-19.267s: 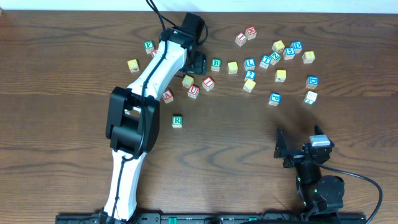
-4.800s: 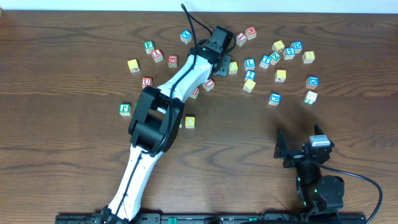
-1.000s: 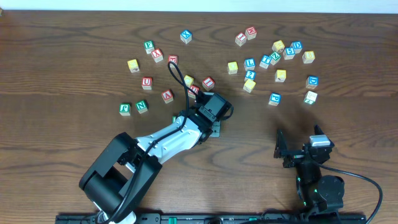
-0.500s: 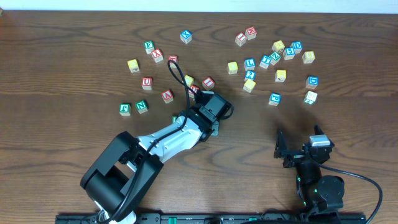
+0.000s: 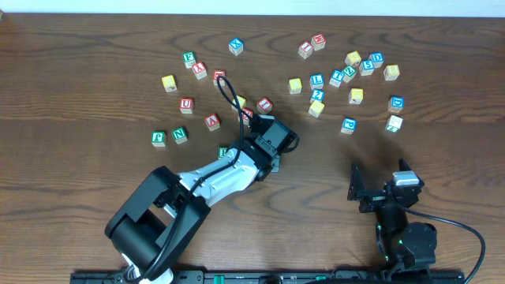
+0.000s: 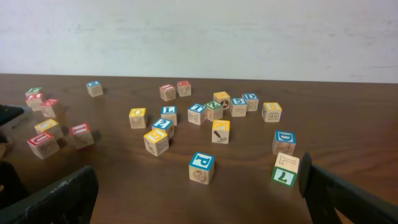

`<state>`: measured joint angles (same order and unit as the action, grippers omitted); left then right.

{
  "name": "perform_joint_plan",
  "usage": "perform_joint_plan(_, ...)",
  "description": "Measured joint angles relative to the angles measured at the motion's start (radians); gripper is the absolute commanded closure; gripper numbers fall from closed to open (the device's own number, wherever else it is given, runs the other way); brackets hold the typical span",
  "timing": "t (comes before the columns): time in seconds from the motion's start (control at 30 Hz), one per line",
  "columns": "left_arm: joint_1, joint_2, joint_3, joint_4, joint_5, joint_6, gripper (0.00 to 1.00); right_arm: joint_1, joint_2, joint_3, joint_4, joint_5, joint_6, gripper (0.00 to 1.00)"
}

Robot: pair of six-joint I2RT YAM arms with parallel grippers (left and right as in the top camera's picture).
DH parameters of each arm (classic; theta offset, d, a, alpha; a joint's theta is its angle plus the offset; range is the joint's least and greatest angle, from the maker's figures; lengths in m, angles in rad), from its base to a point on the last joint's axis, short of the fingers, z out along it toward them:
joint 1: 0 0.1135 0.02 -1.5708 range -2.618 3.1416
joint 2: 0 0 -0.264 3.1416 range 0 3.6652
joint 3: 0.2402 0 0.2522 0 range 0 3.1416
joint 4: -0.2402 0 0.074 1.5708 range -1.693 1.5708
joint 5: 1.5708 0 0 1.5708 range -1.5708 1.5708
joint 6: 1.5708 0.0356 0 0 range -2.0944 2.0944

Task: Spell out ROBOT
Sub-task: 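Lower the green B block onto the table right of the O block, then open the left gripper to release the B block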

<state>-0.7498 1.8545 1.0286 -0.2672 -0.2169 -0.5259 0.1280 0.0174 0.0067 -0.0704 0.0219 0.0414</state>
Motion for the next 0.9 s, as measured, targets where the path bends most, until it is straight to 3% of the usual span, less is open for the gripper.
perform_joint_plan(0.9, -0.007, 0.001, 0.000, -0.020, -0.007, -0.045, 0.93, 0.000, 0.000, 0.000, 0.000, 0.000, 0.000, 0.01)
